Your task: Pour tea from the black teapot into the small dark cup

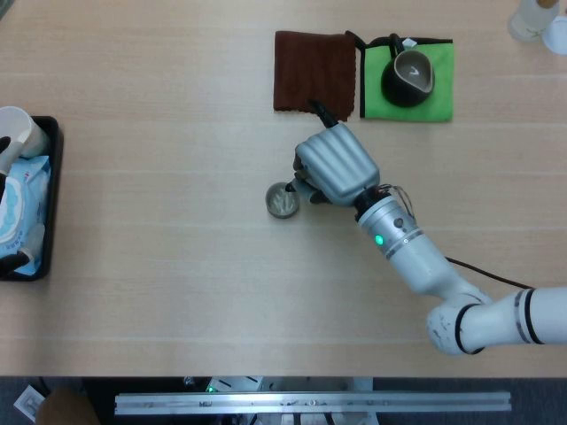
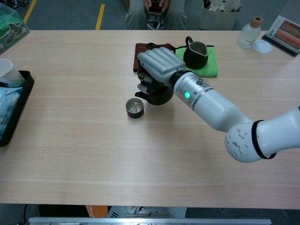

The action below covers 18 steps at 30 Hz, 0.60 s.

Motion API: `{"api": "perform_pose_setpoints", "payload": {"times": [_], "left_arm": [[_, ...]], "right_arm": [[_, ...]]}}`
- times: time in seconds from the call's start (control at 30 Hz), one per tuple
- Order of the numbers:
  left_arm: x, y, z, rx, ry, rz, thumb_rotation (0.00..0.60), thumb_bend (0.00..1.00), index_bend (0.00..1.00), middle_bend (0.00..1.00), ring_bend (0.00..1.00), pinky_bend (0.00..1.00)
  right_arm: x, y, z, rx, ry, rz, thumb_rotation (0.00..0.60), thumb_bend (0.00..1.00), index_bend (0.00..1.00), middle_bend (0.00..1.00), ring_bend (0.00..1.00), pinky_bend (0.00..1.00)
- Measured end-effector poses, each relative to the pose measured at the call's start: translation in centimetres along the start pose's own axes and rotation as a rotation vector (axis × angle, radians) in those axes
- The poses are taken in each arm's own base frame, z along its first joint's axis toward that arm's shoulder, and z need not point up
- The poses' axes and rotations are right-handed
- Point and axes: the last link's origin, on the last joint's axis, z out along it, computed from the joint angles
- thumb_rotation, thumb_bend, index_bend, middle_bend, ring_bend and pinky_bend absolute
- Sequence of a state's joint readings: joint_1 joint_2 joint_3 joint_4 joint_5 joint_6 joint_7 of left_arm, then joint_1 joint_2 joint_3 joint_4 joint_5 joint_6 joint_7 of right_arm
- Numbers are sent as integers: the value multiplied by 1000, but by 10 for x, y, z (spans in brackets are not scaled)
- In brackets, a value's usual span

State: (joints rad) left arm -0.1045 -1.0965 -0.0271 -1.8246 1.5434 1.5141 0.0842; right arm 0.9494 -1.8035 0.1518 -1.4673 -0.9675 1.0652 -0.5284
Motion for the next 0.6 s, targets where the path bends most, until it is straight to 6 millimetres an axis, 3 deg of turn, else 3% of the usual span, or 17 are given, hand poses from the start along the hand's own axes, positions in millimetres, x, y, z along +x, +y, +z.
{"api": "perform_pose_setpoints", "payload": {"times": [0.23,0.6], "left_arm": [[-1,2,1,-7,-8,3,600,296,72,86,23,103],[-6,3,3,-18,-29,10,600,296,72,86,23,103]], "right_arm": [[0,9,-11,-19,52,118,600,332,1000,963,937,0],[1,48,-37,-92,81,181,600,332,1000,961,936,0]]}}
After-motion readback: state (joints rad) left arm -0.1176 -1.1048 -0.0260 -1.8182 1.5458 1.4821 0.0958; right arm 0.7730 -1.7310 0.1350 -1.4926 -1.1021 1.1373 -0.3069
